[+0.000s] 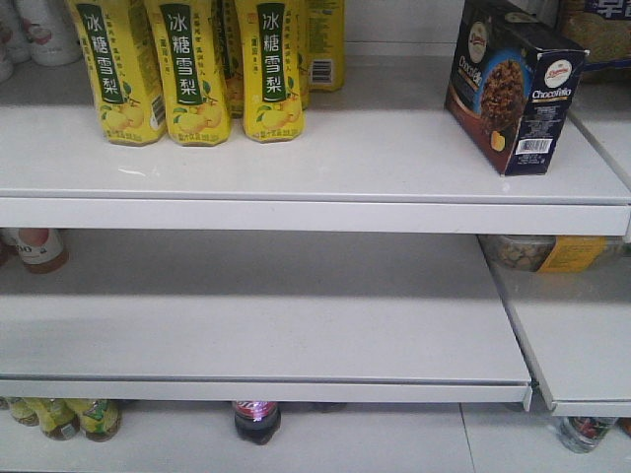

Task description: Left arm holds basket, right arm returns cookies

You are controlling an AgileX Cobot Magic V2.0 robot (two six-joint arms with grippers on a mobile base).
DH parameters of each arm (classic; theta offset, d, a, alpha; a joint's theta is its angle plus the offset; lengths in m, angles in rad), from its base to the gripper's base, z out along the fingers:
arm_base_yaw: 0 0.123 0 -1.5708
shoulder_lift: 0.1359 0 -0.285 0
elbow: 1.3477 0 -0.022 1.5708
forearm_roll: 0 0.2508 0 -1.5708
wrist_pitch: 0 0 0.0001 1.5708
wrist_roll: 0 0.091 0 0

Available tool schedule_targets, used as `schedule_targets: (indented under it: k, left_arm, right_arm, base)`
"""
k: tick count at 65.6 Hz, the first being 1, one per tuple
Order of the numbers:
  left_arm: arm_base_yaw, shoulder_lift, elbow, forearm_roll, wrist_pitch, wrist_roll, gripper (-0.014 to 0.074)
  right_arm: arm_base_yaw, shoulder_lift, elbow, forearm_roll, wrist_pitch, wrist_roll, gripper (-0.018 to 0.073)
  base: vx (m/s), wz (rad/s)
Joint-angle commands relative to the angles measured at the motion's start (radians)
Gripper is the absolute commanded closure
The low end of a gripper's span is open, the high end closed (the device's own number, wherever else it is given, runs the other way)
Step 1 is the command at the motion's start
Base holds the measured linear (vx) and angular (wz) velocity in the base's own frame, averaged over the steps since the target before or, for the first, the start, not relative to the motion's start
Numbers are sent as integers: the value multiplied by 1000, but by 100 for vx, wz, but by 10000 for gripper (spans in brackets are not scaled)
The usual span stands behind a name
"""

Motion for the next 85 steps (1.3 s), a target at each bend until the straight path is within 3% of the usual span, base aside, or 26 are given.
schedule_targets:
  k: [1, 85]
  left_arm:
    - [-4, -17, -31, 17, -103, 15, 599]
    - [-4, -17, -31, 17, -103, 15, 599]
  right_arm:
    - [-8, -14, 19, -11, -86, -10, 566]
    - [-8, -13, 18, -10, -86, -10, 566]
  base:
    - [0, 0]
    - [0, 0]
